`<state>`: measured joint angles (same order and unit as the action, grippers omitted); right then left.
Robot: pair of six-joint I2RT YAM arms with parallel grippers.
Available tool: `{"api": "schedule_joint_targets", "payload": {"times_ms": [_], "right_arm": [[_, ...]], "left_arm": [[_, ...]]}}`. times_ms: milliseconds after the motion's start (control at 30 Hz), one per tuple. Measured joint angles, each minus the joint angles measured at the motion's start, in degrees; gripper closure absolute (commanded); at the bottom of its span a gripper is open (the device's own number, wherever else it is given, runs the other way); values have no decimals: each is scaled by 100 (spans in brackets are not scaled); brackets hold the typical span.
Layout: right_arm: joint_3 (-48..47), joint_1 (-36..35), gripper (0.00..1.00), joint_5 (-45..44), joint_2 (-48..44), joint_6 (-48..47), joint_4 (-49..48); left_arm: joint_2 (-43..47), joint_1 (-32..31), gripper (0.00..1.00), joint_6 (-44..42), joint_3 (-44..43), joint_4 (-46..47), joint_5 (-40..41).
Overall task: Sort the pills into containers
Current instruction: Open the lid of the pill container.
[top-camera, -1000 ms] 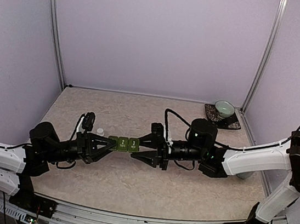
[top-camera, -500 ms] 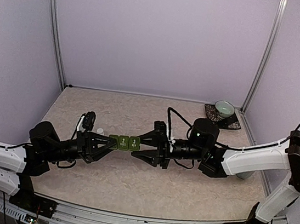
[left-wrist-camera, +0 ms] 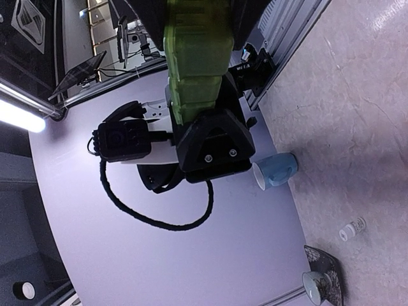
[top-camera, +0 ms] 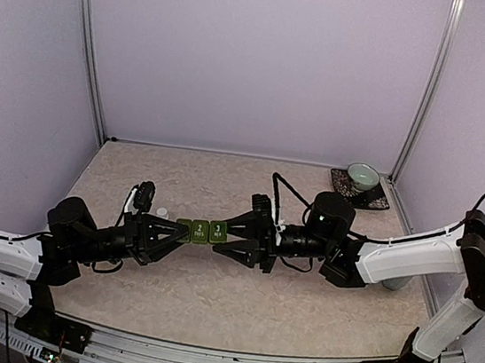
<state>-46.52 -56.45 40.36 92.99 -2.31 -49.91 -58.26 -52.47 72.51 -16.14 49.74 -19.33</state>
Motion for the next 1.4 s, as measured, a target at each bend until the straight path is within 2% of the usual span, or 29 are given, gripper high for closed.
{"api": "schedule_joint_targets", "payload": {"times_ms": [100,200,267,433,533,900,1400], "right_arm": [[-2,15,74,76,55,66,-94],[-2,33,73,120,111,136,-192],[-2,44,65,144,144,186,-271],[-2,55,35,184,175,286,-319],[-2,55,28,177,175,350,-289],[-52,55,21,-190,74,341,365],[-175,157,20,-522,-205,472,1016]], "left_arm": [[2,-4,75,39,0,0,7],[2,-7,75,52,2,-4,20],[2,-9,75,57,2,-4,28],[7,-9,75,50,2,-9,57],[26,-9,75,44,2,-17,81],[76,-9,76,-76,2,-302,177],[42,-66,76,-229,2,-538,289]]}}
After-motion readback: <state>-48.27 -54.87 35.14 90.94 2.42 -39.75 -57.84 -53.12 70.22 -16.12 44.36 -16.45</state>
